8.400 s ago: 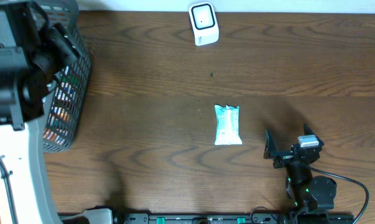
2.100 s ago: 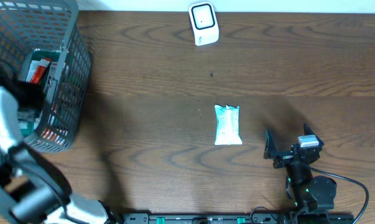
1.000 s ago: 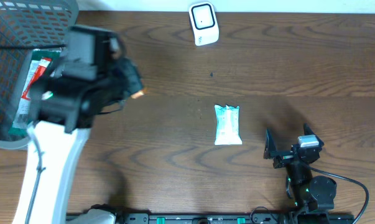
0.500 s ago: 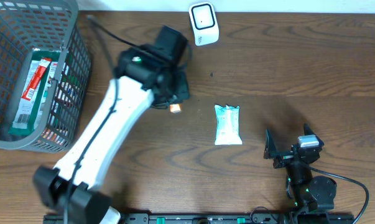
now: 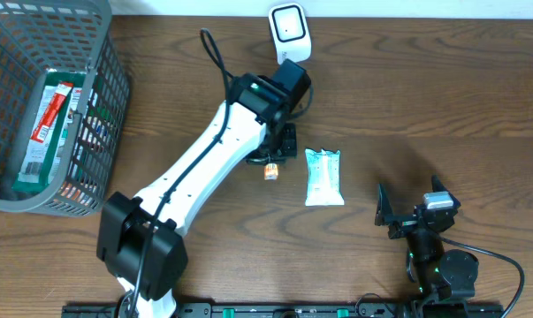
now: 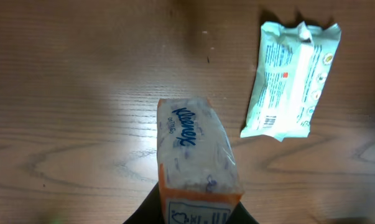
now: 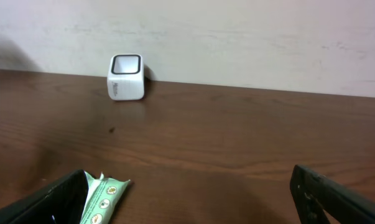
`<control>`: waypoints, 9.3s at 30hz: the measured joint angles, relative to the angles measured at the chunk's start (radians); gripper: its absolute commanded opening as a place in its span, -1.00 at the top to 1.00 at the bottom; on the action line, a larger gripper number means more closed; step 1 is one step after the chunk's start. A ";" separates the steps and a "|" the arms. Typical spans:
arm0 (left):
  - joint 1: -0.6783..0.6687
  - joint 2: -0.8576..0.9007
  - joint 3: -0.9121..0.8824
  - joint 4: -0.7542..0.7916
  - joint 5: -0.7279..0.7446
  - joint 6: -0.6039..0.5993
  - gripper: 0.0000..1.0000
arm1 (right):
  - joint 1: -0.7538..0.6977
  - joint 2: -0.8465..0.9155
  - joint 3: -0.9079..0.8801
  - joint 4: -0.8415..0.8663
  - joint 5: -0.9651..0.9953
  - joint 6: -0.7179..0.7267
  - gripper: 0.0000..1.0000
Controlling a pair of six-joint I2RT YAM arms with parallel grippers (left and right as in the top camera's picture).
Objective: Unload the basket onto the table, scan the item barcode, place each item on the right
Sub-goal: 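Hold the tissue pack under the scanner beside the wipes pack, then set the tissue pack on the table and open the left gripper, then move the left gripper back over the grey basket, then lower the left gripper into the basket and grasp another orange tissue pack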
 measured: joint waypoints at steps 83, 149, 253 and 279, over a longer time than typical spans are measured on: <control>-0.044 0.053 -0.337 0.383 0.000 -0.087 -0.52 | 0.000 0.000 0.000 0.000 0.000 0.000 -0.98; 1.079 -0.094 0.212 0.067 -0.145 0.074 -0.53 | 0.000 0.000 0.000 0.000 0.000 0.000 -0.99; 1.143 -0.185 -0.378 0.363 -0.023 0.022 -0.58 | 0.000 0.000 0.000 0.000 0.000 0.000 -0.98; 1.160 -0.041 -0.430 0.506 0.063 0.115 -0.04 | 0.000 0.000 0.000 0.000 0.000 0.000 -0.99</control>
